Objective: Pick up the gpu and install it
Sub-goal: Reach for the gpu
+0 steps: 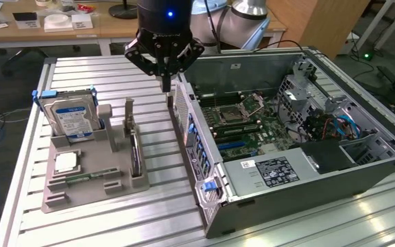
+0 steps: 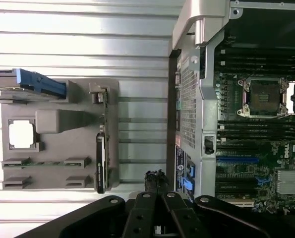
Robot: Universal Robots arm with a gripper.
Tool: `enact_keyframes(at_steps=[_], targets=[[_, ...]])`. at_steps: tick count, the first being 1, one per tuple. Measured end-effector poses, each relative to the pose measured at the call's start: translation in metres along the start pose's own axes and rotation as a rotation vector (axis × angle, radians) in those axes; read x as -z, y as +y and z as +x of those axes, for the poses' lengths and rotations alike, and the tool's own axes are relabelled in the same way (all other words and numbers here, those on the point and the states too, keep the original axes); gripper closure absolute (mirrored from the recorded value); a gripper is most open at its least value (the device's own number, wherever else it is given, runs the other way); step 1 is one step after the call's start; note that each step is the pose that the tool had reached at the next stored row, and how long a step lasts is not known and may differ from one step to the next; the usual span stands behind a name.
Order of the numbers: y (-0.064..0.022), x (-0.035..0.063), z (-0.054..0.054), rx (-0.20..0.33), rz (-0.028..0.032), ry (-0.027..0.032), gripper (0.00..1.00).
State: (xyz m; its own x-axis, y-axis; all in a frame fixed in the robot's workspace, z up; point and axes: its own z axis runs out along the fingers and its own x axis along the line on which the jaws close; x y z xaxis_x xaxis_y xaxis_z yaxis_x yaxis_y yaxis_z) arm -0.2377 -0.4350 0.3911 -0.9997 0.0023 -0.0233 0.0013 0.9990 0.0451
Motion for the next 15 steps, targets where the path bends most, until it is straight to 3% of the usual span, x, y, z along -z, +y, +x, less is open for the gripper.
enact_keyframes(at_steps=[15], targets=[[-0.0015,-0.0004,0.039,0.005,-0.0001,0.0003,0.89]])
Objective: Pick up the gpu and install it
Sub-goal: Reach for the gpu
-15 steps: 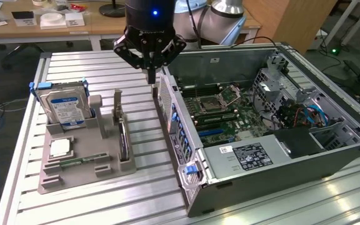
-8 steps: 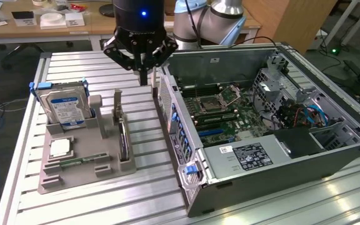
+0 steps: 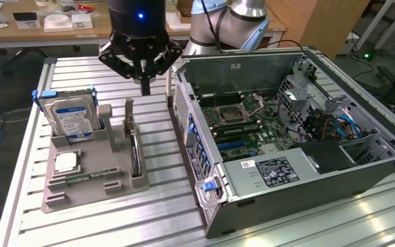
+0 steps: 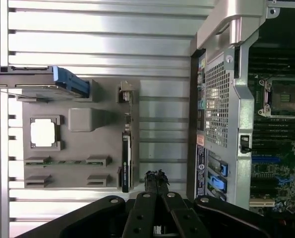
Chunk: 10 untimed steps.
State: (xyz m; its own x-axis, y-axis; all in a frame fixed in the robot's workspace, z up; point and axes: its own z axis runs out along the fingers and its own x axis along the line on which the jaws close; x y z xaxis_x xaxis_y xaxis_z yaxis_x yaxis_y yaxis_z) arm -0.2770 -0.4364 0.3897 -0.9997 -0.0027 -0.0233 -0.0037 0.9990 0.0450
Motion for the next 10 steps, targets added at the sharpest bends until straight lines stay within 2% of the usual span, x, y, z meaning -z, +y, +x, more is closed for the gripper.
enact_keyframes(at_steps=[10], targets=[[-0.0012,-0.0006,0.024,0.003,-0.0001,0.0001,0.89]])
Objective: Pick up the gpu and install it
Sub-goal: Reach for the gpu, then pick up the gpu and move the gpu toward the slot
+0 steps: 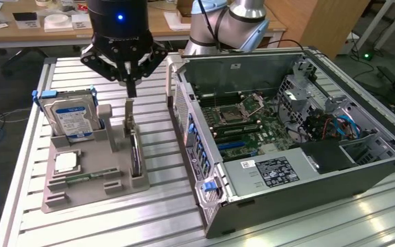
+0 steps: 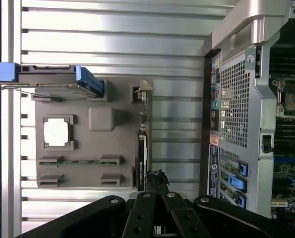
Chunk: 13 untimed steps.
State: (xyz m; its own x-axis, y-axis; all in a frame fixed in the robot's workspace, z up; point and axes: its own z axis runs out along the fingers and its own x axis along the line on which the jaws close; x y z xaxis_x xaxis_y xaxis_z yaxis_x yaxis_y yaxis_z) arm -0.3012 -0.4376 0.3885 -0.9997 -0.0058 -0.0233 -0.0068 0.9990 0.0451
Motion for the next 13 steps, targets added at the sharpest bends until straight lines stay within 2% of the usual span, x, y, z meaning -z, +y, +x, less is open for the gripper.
enact_keyframes(at_steps=[6,13], targets=[[-0.0010,-0.0003,0.013,0.002,-0.0001,0.0001,0.89],[-0.0011,-0.0003,0.014,0.002,0.0000,0.0001,0.89]])
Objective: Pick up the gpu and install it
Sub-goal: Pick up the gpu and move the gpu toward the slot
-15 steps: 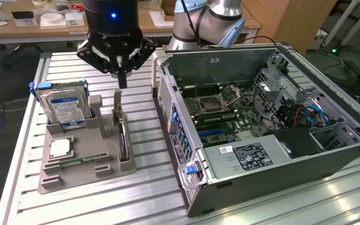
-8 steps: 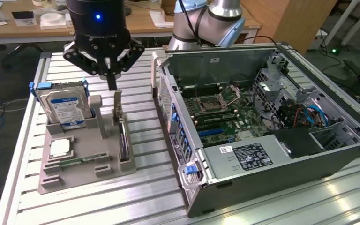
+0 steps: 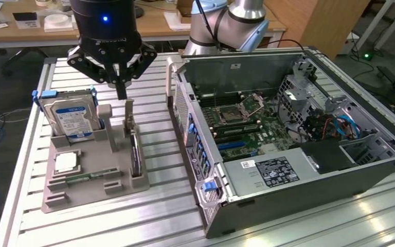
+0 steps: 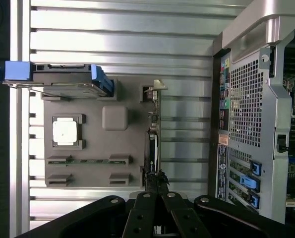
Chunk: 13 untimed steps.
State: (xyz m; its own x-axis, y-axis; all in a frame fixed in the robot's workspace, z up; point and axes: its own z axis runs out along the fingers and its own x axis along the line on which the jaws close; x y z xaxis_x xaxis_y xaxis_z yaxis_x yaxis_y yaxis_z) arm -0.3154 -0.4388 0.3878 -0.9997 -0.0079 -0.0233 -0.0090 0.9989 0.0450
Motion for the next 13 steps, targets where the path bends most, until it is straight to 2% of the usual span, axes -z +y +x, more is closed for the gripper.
enact_keyframes(at_steps=[7,8,9,11,12,13], targets=[[0.0000,0.0000,0.0000,0.000,0.0000,-0.0001,0.89],[0.0000,0.0000,0.0000,0.000,0.0000,0.0000,0.83],[0.0000,0.0000,0.0000,0.000,0.0000,-0.0001,0.83],[0.0000,0.0000,0.0000,0.000,0.0000,0.0000,0.71],[0.0000,0.0000,0.0000,0.000,0.0000,0.0000,0.71],[0.0000,0.0000,0.0000,0.000,0.0000,0.0000,0.65]])
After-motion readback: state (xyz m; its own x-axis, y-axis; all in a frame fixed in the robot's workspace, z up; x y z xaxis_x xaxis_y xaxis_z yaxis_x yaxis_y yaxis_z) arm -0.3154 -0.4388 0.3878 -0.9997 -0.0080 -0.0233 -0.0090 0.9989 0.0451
